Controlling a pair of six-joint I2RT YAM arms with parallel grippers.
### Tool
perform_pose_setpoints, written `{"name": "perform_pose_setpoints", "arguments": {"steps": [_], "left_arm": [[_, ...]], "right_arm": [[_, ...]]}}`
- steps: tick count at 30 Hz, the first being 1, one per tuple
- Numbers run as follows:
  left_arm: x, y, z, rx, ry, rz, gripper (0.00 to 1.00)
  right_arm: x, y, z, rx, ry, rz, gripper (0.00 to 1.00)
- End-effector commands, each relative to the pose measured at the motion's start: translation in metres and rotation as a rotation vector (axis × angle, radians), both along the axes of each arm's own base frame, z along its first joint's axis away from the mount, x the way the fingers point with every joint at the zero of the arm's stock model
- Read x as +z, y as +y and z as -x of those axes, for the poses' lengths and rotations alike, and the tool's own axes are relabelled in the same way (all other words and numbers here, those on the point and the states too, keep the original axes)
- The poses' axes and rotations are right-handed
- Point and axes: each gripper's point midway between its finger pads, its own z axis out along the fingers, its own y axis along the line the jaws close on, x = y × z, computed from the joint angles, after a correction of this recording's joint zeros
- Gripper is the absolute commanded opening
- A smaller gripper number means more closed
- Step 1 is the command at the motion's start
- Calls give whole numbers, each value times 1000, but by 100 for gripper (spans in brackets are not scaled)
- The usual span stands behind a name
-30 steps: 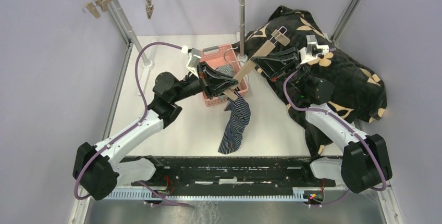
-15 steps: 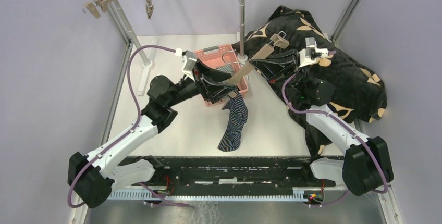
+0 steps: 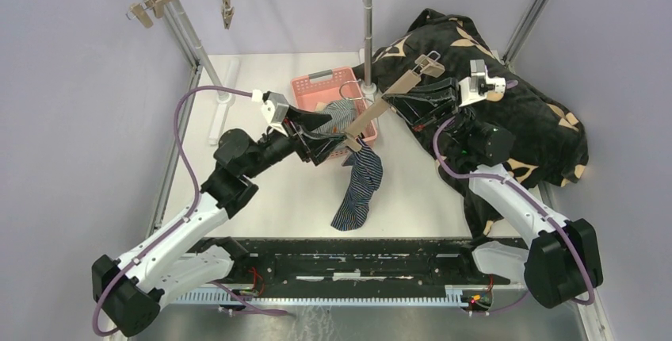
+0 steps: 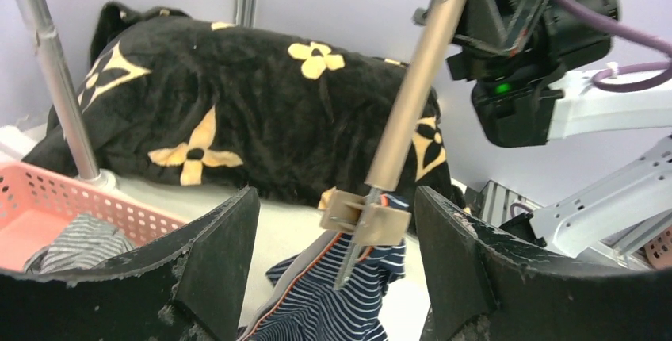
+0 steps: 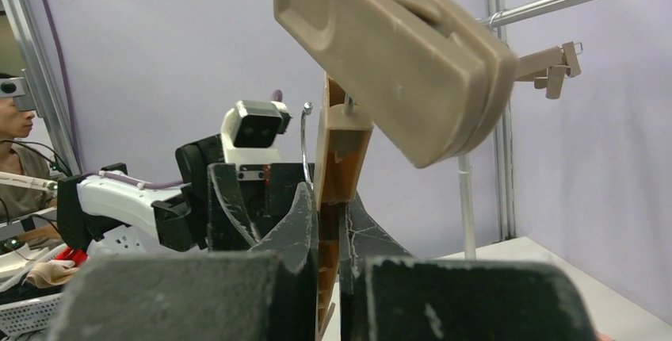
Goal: Remove the underwear clipped to the hanger
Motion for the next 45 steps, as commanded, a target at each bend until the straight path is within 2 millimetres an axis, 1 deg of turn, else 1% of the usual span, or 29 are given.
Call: {"name": "perform_pose_setpoints", "arguments": {"steps": [1, 2, 3, 5, 10, 15, 16, 17, 18, 20, 21, 24, 27, 28, 31, 35, 36, 37, 38, 39, 40, 41, 43, 44, 45], "left_arm": [[-5, -5, -8, 12, -15, -31, 78], [-3, -8, -6, -12, -16, -28, 79], [-2, -11, -4, -35, -16, -24, 82], [0, -15, 0, -70, -17, -11, 83], [3, -22, 8, -138, -19, 6, 83], [9, -26, 12, -173, -34, 27, 80], [10, -27, 13, -185, -37, 31, 78], [11, -29, 13, -196, -38, 34, 73], [12, -31, 13, -204, -38, 37, 66], [12, -33, 11, -209, -31, 38, 47], [11, -34, 9, -209, -27, 36, 42], [11, -36, 6, -206, -25, 28, 32], [12, -39, 4, -213, -29, 20, 13], [14, -39, 4, -213, -30, 22, 9], [17, -38, 3, -204, -30, 25, 3], [20, -36, 4, -198, -43, 31, 3], [21, -35, 5, -200, -47, 31, 5], [22, -35, 6, -200, -49, 31, 18], [21, -34, 7, -202, -53, 30, 32], [22, -33, 8, -199, -60, 30, 42], [22, -31, 8, -187, -60, 30, 46], [22, -29, 6, -170, -60, 32, 54], [21, -24, 2, -126, -55, 27, 59], [20, -23, -1, -105, -51, 20, 66], [19, -20, -5, -80, -49, 16, 69]], "right_arm": [[21, -8, 27, 23, -90, -43, 1], [22, -9, 27, 20, -92, -43, 1], [22, -9, 28, 19, -92, -42, 1], [22, -9, 27, 17, -91, -42, 1], [21, -8, 23, 11, -89, -44, 1], [20, -6, 13, -7, -85, -45, 1], [22, -6, 11, -8, -86, -47, 1], [22, -5, 9, -11, -86, -49, 1], [22, -5, 6, -12, -82, -50, 1], [24, -4, 4, -14, -84, -54, 1], [24, -4, 2, -15, -85, -56, 1], [26, -3, -1, -25, -91, -56, 1], [30, -3, -3, -31, -97, -55, 1], [30, -2, -3, -30, -97, -54, 1], [32, -3, -3, -32, -100, -57, 1], [33, -4, -2, -35, -101, -58, 1], [34, -4, -2, -36, -104, -60, 1], [35, -4, -1, -37, -106, -61, 1], [36, -4, -1, -37, -107, -61, 1], [37, -5, 0, -38, -112, -63, 1], [38, -5, 0, -40, -111, -62, 1], [39, -6, 1, -41, -111, -64, 1], [41, -6, 3, -41, -119, -66, 1], [42, -7, 5, -37, -122, -66, 1], [43, -7, 6, -36, -125, -68, 1]]}}
